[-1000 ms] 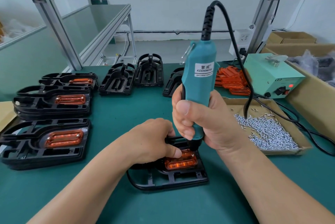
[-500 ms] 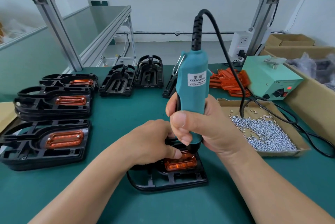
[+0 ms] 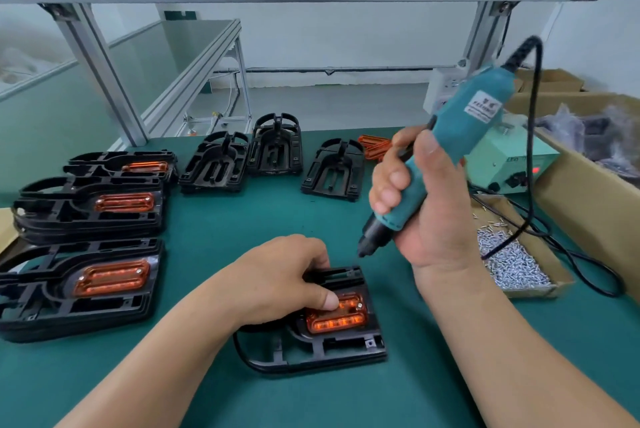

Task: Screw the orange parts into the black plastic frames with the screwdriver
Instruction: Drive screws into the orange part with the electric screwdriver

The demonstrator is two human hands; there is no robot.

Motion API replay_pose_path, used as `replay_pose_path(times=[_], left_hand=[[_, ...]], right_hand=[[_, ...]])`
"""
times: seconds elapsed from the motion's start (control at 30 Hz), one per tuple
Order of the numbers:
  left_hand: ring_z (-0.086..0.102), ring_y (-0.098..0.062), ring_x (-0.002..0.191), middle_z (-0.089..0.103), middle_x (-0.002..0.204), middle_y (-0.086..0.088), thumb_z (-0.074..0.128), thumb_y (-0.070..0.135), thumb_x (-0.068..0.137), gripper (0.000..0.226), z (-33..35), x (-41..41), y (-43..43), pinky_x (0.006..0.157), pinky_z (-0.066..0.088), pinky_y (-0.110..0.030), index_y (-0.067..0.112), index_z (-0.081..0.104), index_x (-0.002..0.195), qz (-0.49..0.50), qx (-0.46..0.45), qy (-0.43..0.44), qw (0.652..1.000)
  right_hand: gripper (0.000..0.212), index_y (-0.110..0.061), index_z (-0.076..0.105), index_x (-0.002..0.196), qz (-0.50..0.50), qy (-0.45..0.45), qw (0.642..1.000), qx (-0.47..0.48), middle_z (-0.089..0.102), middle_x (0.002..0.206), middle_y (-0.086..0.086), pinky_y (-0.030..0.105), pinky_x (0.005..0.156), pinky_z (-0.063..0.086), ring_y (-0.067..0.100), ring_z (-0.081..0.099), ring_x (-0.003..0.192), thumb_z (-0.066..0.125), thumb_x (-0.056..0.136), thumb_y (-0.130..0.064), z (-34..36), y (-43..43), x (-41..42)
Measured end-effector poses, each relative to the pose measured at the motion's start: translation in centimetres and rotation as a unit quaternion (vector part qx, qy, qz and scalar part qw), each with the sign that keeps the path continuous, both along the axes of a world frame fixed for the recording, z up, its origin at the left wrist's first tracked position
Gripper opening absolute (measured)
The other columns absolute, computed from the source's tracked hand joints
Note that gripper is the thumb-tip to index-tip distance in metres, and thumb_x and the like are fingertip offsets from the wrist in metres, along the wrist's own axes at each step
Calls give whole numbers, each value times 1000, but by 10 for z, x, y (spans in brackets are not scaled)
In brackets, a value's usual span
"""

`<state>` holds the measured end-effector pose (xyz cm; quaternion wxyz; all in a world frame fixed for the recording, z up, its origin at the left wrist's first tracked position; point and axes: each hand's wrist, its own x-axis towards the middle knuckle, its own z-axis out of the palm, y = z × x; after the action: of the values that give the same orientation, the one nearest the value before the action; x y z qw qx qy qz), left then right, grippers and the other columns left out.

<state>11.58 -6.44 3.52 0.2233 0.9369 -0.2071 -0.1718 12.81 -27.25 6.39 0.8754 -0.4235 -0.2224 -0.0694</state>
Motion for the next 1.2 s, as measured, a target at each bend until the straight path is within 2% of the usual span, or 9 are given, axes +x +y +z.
replay_pose_path(times=[0.13, 0.27, 0.33, 0.5, 0.73, 0.87, 1.03, 1.13, 1.2], left_hand=[[55, 2, 89, 58, 98, 18, 80, 63, 77, 36, -1, -2, -1, 72, 39, -20, 43, 60, 101, -11, 4, -8, 1000], [56, 5, 96, 59, 102, 21, 71, 72, 81, 45, 1, -3, -4, 86, 49, -24, 43, 63, 114, -5, -28, -57, 998], [55, 8, 104, 60, 105, 24, 69, 63, 90, 38, 2, -4, -11, 92, 49, -23, 40, 64, 120, -9, -75, -110, 991], [55, 0, 107, 64, 102, 21, 65, 36, 101, 11, 6, -13, -48, 95, 45, -25, 34, 71, 110, -50, -148, -168, 973], [53, -20, 107, 70, 110, 9, 58, 28, 105, 21, 19, -7, -116, 98, 45, -41, 28, 73, 120, -192, -72, -251, 946], [52, -22, 106, 70, 102, 7, 55, 33, 104, 21, 22, 4, -145, 81, 44, -37, 30, 75, 107, -214, 47, -311, 925], [51, -25, 101, 70, 96, 4, 60, 52, 97, 30, 23, 18, -165, 76, 26, -38, 29, 78, 103, -226, 140, -294, 918], [46, -24, 91, 65, 89, 1, 67, 57, 92, 34, 25, 17, -174, 78, 29, -39, 25, 76, 99, -230, 156, -289, 916], [55, -25, 91, 61, 84, 4, 70, 45, 92, 22, 26, 14, -179, 78, 35, -37, 24, 74, 100, -221, 136, -287, 922]], right_hand=[[20, -18, 61, 96, -118, 15, 989, 85, 48, 70, -4, 24, 55, 43, 9, 47, 57, 60, 103, -37, 6, -34, 14], [21, -20, 59, 97, -232, 23, 961, 147, 48, 73, -4, 25, 60, 43, 10, 47, 62, 58, 108, -37, 10, -73, 23], [21, -19, 58, 98, -280, 25, 945, 169, 48, 75, -2, 27, 63, 44, 12, 47, 65, 63, 106, -37, 8, -88, 26], [22, -18, 58, 99, -328, 55, 920, 208, 49, 77, -1, 28, 66, 46, 13, 49, 66, 70, 103, -36, 0, -105, 29], [23, -19, 58, 97, -306, 78, 915, 252, 50, 74, -3, 25, 61, 46, 12, 49, 63, 71, 102, -37, -2, -105, 33], [22, -20, 58, 94, -298, 84, 915, 258, 48, 73, -4, 25, 60, 45, 11, 48, 62, 68, 102, -38, -1, -102, 34], [23, -19, 59, 95, -288, 84, 917, 262, 49, 74, -4, 25, 61, 46, 11, 49, 63, 69, 102, -38, -2, -102, 34], [22, -19, 59, 95, -286, 85, 916, 268, 50, 74, -4, 25, 60, 47, 11, 50, 63, 69, 102, -38, -3, -103, 34], [22, -19, 59, 95, -285, 85, 916, 269, 49, 74, -4, 25, 60, 46, 11, 50, 62, 68, 103, -38, -3, -104, 34]])
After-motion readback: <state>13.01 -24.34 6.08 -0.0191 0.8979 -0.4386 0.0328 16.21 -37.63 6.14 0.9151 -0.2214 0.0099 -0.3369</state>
